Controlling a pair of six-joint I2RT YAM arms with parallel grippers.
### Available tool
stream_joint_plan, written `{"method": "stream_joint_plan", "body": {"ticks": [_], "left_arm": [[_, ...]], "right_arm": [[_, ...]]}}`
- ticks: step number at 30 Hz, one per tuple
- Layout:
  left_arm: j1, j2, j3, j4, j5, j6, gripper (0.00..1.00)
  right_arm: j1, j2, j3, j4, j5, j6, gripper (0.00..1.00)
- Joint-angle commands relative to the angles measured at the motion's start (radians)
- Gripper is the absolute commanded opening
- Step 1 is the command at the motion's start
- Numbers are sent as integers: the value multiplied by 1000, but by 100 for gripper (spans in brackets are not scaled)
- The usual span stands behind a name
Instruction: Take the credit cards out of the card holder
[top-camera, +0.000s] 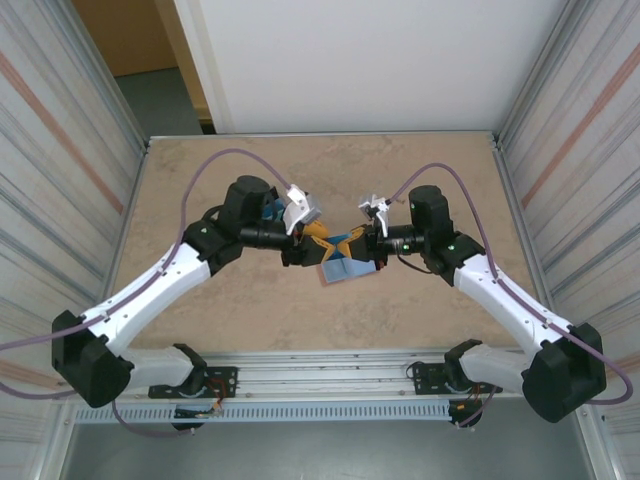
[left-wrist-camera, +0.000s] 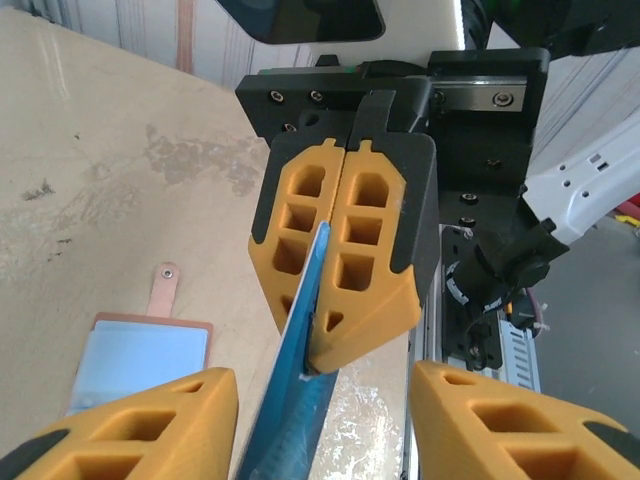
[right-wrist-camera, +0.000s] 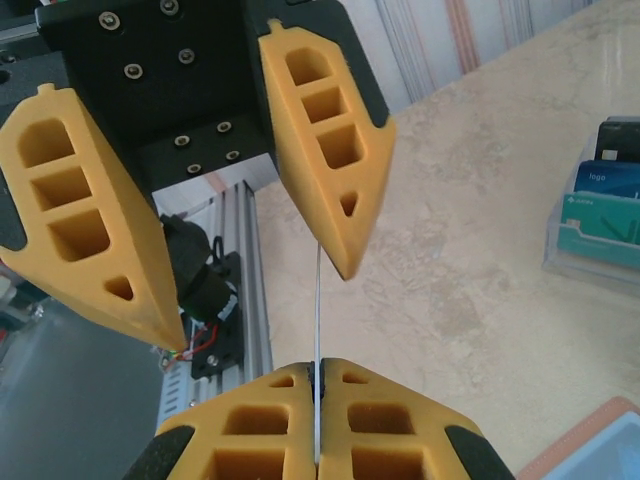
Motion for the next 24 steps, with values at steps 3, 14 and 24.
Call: {"method": "stream_joint_plan", "body": {"ticks": [3, 14, 24], "left_arm": [[-4, 32, 59, -60, 22, 78, 41], [-4, 87, 91, -118, 58, 136, 15], [35, 90, 48, -84, -89, 173, 0]], "right_arm": [[12, -2, 44, -36, -37, -45, 1], [17, 0, 56, -54, -42, -55, 1], [5, 9, 65, -84, 57, -31, 62]]}}
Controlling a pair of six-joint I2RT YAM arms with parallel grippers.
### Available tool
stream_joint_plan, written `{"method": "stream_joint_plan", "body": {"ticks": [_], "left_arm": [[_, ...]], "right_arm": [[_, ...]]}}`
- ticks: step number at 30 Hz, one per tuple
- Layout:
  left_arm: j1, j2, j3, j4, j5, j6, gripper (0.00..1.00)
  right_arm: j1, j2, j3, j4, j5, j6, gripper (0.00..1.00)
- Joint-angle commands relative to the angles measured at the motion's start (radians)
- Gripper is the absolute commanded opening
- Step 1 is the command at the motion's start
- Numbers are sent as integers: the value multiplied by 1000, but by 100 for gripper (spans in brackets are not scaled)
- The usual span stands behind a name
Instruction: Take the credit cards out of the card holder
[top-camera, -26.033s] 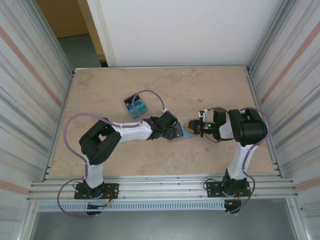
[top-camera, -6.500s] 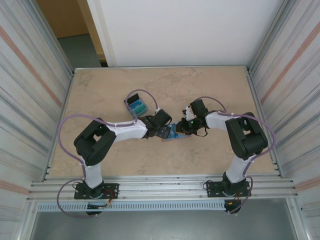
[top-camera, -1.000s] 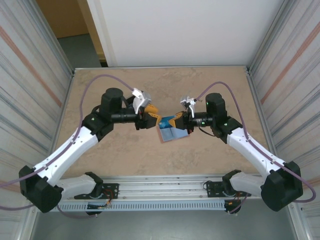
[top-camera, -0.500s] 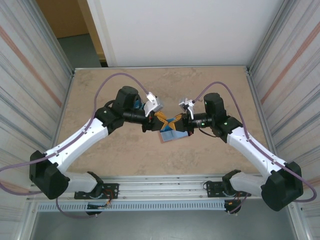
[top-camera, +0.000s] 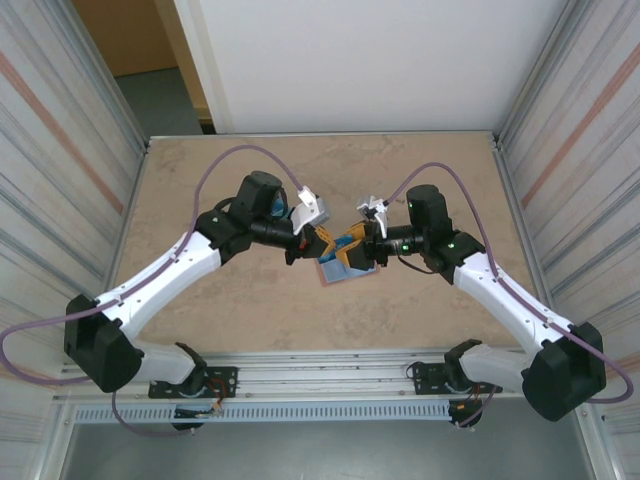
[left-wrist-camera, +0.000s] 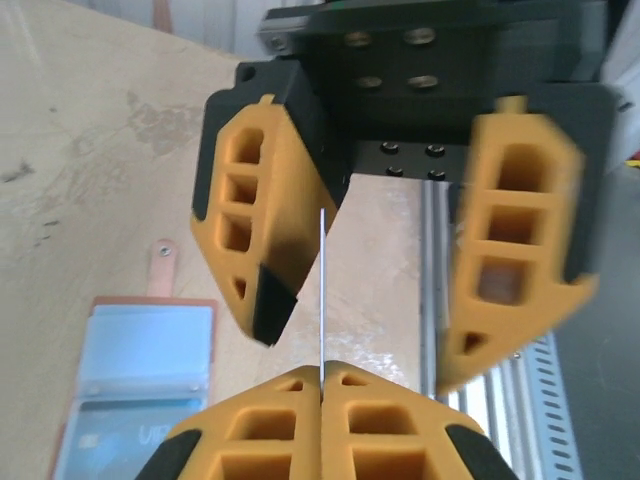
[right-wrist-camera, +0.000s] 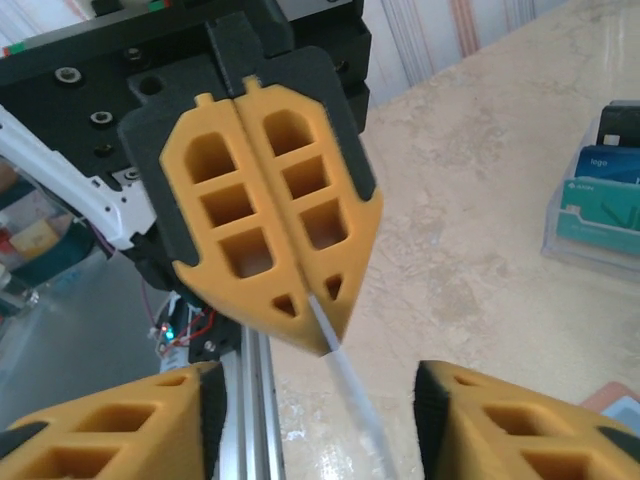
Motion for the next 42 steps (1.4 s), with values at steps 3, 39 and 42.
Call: {"method": "stream_joint_plan", "body": {"ticks": [3, 39, 42], "left_arm": [[90, -3, -62, 70, -144, 75, 0], [461, 403, 30, 238, -283, 344, 0], [466, 427, 50, 224, -282, 354, 0]], "right_arm": [[-11, 0, 26, -14, 74, 30, 71], [-67, -153, -1, 43, 438, 232, 99], [-66, -185, -7, 45, 449, 235, 98]]}}
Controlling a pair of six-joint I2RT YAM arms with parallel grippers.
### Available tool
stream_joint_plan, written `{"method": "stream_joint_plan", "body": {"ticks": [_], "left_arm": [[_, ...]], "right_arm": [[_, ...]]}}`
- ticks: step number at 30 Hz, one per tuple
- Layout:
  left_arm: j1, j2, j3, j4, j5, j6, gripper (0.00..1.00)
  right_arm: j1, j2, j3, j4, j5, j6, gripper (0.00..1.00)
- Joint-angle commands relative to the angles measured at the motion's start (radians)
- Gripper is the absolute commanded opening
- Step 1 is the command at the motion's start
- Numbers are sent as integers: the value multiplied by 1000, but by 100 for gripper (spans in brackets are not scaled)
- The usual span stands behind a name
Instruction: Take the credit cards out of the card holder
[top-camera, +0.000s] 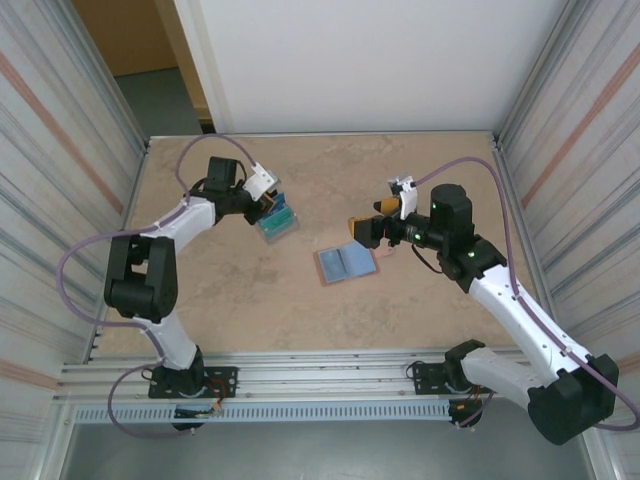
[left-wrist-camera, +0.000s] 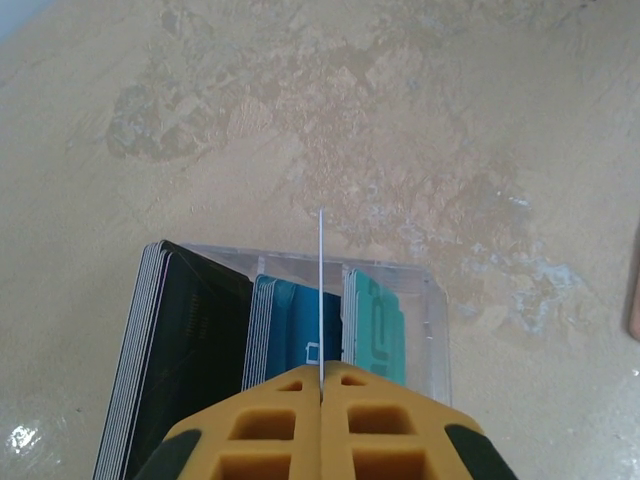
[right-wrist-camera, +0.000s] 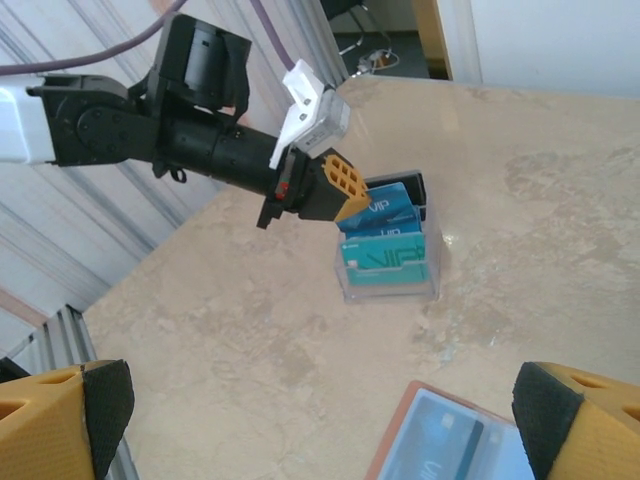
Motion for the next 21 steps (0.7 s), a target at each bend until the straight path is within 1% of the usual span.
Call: {"method": "stream_joint_plan", "body": {"ticks": [1, 8, 15, 18, 21], "left_arm": [[14, 25, 49, -12, -3, 34, 0], [26, 78, 84, -51, -7, 56, 0], [26, 84, 74, -72, 25, 79, 0], [26, 81, 71, -72, 15, 78, 3], [26, 74, 72, -80, 3, 73, 12]], "right_arm": [[-4, -50, -6, 8, 32, 14, 99], [-6, -83, -24, 13, 65, 27, 99], [-11, -91, -17, 12, 77, 65, 99], [-14, -83, -9, 12, 59, 75, 99], [-14, -69, 7, 6, 26, 74, 98]]}}
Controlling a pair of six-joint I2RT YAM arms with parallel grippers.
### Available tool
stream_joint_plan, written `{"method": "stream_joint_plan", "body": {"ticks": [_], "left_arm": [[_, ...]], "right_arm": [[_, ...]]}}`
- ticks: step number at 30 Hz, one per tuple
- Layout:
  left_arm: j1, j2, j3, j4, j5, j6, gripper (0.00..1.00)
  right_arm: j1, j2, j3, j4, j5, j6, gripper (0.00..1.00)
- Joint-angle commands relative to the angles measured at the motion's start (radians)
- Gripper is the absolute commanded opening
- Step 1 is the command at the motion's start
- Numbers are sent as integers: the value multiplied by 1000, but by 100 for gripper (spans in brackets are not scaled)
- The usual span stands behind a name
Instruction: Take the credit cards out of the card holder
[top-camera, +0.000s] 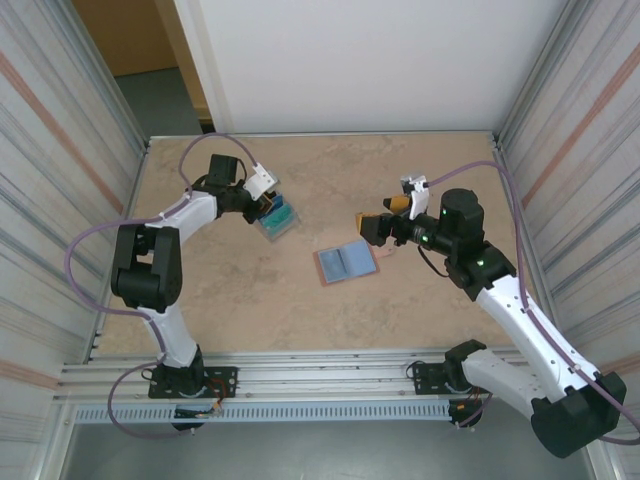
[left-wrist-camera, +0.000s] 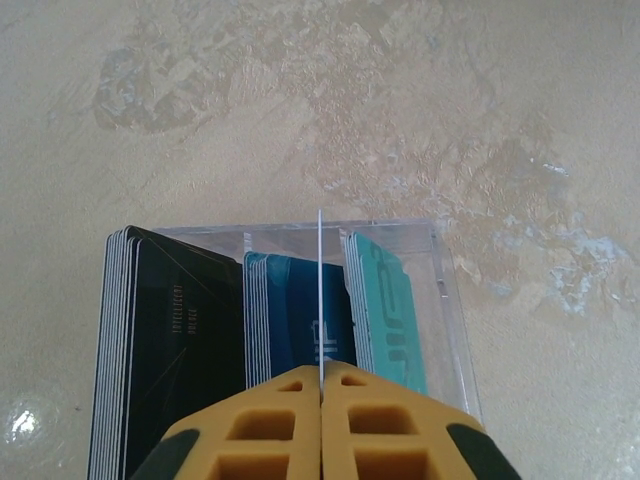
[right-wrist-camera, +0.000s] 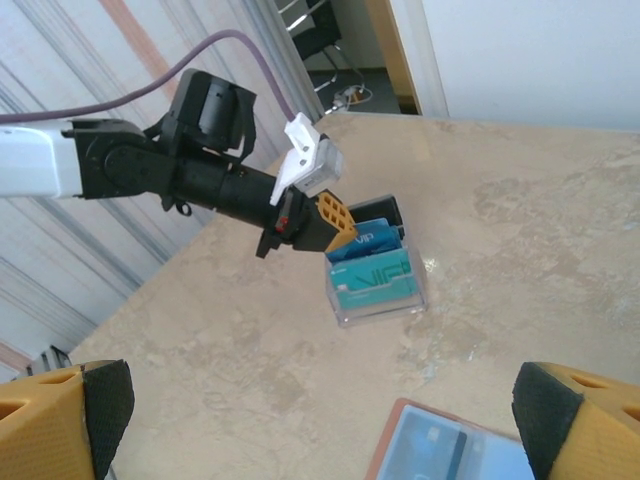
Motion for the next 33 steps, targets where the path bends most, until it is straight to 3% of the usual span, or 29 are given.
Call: {"method": "stream_joint_plan", "body": {"ticks": [1, 6, 13, 20, 25, 33], "left_arm": [[8, -2, 12, -25, 1, 11, 16], [4, -39, 8, -25, -4, -5, 24], [-20, -134, -17, -15, -35, -35, 26], [-33, -302, -108, 57, -48, -156, 56], [-53, -477, -223, 141, -125, -286, 98], [-93, -769, -401, 197, -388, -528, 99]], "right_arm": [[-6, 5, 26, 0, -40, 21, 99], [3, 4, 46, -19, -25, -23, 99], [93, -23, 88, -130, 201, -137, 98], [104, -18, 85, -148, 323, -101, 99], [103, 29, 96, -195, 369, -75, 99], [196, 216, 130, -298, 454, -48, 87]]}}
